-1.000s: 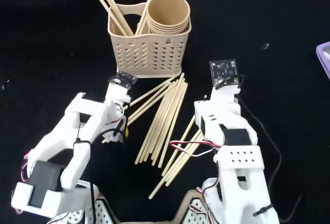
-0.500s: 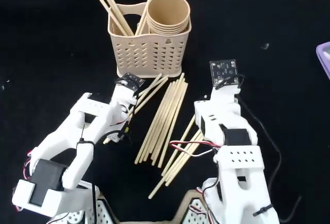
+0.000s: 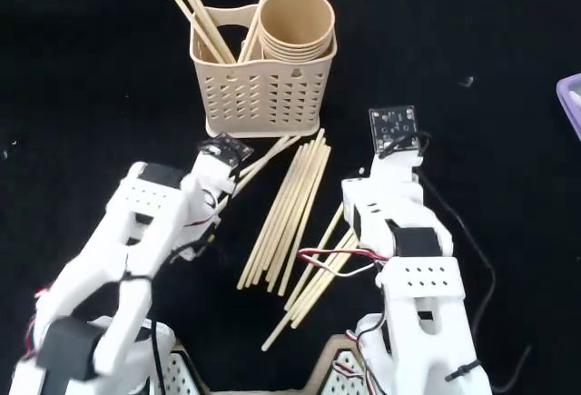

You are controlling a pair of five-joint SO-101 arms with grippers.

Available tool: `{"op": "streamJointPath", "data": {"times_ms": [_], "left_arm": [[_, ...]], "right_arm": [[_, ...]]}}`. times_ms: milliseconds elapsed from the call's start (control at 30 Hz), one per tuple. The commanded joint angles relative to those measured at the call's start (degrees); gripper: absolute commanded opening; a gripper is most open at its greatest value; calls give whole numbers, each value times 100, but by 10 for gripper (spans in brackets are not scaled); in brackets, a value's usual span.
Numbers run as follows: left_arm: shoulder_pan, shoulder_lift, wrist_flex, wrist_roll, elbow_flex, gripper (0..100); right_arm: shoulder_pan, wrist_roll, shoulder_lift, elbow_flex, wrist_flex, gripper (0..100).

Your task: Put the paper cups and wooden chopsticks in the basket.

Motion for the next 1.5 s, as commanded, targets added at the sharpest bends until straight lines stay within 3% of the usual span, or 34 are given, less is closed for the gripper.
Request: {"op": "streamJointPath", "data": {"times_ms": [0, 167, 400, 533, 733, 833, 967, 1167, 1267, 1333, 1467], "left_arm": [[-4, -607, 316, -299, 48, 30], [382, -1257, 949, -747, 84, 30], [1341, -2927, 1723, -791, -207, 30], [1191, -3727, 1837, -756, -453, 30], [224, -4536, 1354, -369, -1095, 30], [-154, -4747, 527, 18, -1209, 30], [-365, -4809, -1125, 1090, -1209, 30], [-347, -4756, -4747, 2655, -444, 29], [-259, -4334, -6690, 2822, 286, 29], [-180, -3798, -7552, 2752, 479, 29], [-75, -2409, -7991, 2681, -75, 29]], "right_arm": [[-53, 35, -31, -40, -132, 152], [-53, 35, -31, -40, -132, 152], [-9, -18, -40, -31, -132, 150], [264, -571, -40, -48, -141, 152], [870, -1064, -40, -40, -413, 152], [888, -1064, -40, -31, -475, 152], [870, -1046, -40, 31, -510, 152], [862, -1020, -40, 215, -826, 152], [862, -1020, -40, 215, -818, 152], [862, -1020, -40, 215, -818, 152], [862, -1011, -40, 215, -818, 152]]}}
